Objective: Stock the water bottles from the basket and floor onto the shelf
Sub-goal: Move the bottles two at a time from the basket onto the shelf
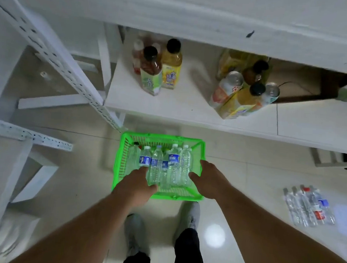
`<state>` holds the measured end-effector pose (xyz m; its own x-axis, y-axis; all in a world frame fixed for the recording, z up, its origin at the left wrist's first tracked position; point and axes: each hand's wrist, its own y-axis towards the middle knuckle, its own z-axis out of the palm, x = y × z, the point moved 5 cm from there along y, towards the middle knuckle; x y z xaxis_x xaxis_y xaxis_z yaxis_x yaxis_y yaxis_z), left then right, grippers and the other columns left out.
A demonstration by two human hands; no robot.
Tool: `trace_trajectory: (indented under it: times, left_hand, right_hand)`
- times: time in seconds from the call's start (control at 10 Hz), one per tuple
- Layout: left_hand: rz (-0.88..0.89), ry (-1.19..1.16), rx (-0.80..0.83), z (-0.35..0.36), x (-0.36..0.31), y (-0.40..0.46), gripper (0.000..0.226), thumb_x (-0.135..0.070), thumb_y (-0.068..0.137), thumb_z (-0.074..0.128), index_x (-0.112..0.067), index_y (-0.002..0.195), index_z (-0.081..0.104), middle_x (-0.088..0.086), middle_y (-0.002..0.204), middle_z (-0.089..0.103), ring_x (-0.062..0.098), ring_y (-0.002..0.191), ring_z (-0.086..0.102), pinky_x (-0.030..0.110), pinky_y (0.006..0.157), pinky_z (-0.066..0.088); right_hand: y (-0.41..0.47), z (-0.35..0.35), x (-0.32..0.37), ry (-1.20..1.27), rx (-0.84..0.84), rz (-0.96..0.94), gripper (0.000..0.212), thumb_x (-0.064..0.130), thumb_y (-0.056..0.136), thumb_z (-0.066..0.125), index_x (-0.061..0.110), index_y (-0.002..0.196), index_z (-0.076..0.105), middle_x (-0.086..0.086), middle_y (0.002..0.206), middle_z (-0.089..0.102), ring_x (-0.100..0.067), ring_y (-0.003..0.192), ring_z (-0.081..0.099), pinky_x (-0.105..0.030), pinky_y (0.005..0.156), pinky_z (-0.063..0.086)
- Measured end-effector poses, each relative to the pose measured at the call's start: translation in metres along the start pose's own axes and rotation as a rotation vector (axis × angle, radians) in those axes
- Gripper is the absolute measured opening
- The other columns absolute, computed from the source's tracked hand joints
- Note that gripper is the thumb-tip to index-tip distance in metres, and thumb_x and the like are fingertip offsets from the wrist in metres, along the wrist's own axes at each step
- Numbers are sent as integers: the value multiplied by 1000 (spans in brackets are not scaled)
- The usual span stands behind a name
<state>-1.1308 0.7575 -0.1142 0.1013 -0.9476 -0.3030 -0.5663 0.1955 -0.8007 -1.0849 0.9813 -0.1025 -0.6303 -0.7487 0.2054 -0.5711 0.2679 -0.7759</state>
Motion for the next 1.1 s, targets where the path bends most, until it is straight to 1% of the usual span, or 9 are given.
trace_trajectory:
  times: [0.2,0.3,0.4,0.5,0.6,0.7,0.8,0.9,1.1]
  left_hand:
    - [-34,-120,-9,96,6,143,84,-51,86,65,-14,153,30,12,154,41,27,136,47,32,106,42]
    - [-66,-232,-10,143,8,207,84,-50,87,66,-14,153,29,11,156,38,26,133,50,24,90,43]
    - [-98,-328,-3,183,10,261,88,-53,85,68,-15,154,27,10,157,36,26,131,52,22,84,42]
    - [-124,-387,-3,212,17,303,89,-55,83,69,-13,152,29,10,155,38,26,132,50,21,87,40]
    - [-144,-415,-5,228,21,332,91,-56,80,72,-13,150,34,7,153,42,24,127,54,19,78,40]
    - [-145,-398,-33,235,21,346,83,-55,74,78,-13,138,46,5,142,53,23,110,61,24,79,40]
    - [-136,-389,-52,233,20,350,62,-48,74,80,-15,118,53,5,122,62,12,77,55,23,64,42]
    - [-121,-424,-8,229,25,342,57,-42,79,77,-14,122,52,4,116,58,1,68,47,18,54,38]
    - [-96,-484,-74,194,38,284,45,-46,74,80,-18,88,48,-4,94,45,15,84,42,29,71,35]
  right_hand:
    - [157,63,-42,190,1,123,66,46,97,55,1,144,40,-22,138,55,-34,125,55,-32,97,44]
    - [230,102,-59,351,33,184,68,47,94,59,-1,140,43,-22,119,64,-29,95,59,-32,76,46]
    - [285,126,-67,338,46,186,49,34,100,53,0,134,48,-9,107,50,-20,93,45,-27,69,42]
    - [327,145,-72,309,24,202,38,24,101,48,-2,127,56,-11,102,50,-23,92,48,-32,80,43]
    - [368,172,-79,249,53,192,39,25,102,47,-2,128,57,-21,118,59,-33,107,58,-33,87,45]
    - [384,181,-80,319,-6,196,54,50,91,60,1,114,63,-20,111,67,-29,93,60,-37,80,49]
    - [391,184,-90,439,-63,234,48,51,83,72,8,79,52,-8,70,56,-21,61,50,-30,58,40]
    - [380,174,-94,400,-97,225,48,50,86,71,7,92,51,-7,79,53,-25,74,56,-30,64,42]
    - [328,143,-75,494,-162,135,55,49,85,70,7,118,60,-9,105,66,-28,90,64,-27,66,40]
